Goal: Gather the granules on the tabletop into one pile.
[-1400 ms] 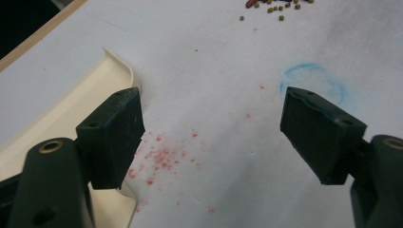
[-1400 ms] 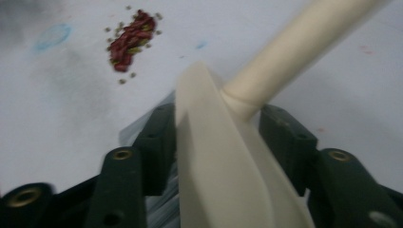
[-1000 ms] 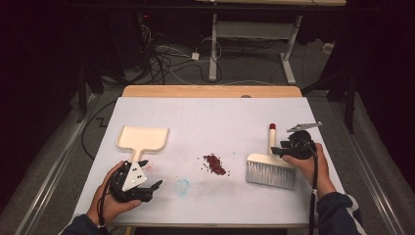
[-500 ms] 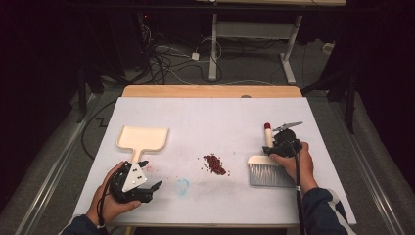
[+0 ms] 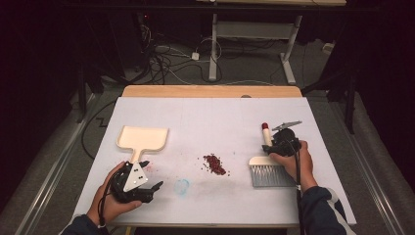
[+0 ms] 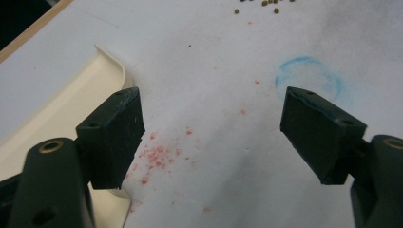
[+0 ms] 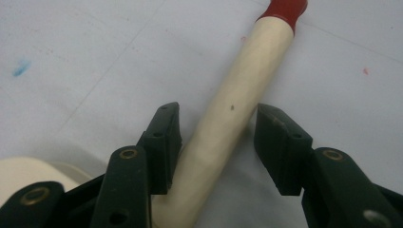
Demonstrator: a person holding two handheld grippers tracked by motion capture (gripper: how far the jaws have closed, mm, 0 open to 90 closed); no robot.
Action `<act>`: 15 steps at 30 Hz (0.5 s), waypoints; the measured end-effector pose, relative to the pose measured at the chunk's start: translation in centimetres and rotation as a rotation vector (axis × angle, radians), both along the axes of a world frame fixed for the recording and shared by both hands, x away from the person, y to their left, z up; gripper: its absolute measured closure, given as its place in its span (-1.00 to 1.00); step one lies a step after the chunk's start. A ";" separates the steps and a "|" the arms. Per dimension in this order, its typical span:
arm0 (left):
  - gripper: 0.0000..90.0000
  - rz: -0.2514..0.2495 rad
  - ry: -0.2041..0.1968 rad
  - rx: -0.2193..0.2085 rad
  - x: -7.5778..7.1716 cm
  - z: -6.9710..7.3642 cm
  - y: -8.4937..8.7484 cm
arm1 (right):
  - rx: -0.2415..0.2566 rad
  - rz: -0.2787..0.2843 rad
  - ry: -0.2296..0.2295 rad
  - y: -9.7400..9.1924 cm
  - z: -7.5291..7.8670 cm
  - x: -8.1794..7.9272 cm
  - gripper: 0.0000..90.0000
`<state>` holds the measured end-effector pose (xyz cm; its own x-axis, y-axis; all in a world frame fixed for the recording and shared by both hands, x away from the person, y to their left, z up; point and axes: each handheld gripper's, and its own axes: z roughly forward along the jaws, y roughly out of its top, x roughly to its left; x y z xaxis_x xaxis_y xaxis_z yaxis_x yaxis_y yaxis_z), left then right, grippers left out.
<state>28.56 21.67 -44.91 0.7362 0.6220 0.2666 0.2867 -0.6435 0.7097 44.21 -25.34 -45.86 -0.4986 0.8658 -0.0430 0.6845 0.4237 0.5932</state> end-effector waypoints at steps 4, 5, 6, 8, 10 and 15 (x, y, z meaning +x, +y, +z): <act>-0.52 0.002 -0.002 -0.005 0.0 0.0 0.1 | -0.011 -0.008 -0.011 0.2 -0.1 0.2 0.17; -0.52 0.004 -0.003 -0.006 0.0 0.0 0.1 | -0.010 -0.008 -0.011 0.2 0.0 0.1 0.14; -0.52 0.006 -0.003 -0.006 0.0 0.0 0.2 | -0.006 -0.011 -0.014 0.1 0.0 0.1 0.09; -0.52 0.005 -0.003 -0.010 0.0 0.0 0.1 | 0.023 -0.008 -0.054 -0.2 0.4 -0.1 0.02; -0.52 0.004 -0.004 -0.007 0.0 0.0 0.1 | 0.041 -0.001 -0.105 -0.3 1.2 -0.4 -0.01; -0.52 0.009 -0.004 -0.010 -0.1 0.0 0.1 | 0.076 0.071 -0.244 0.0 3.4 -2.1 -0.14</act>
<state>28.49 21.78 -44.87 0.7296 0.6310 0.2638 0.2891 -0.6341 0.7172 42.11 -25.34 -42.44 -0.5412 0.8342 -0.1060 0.4870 0.4137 0.7692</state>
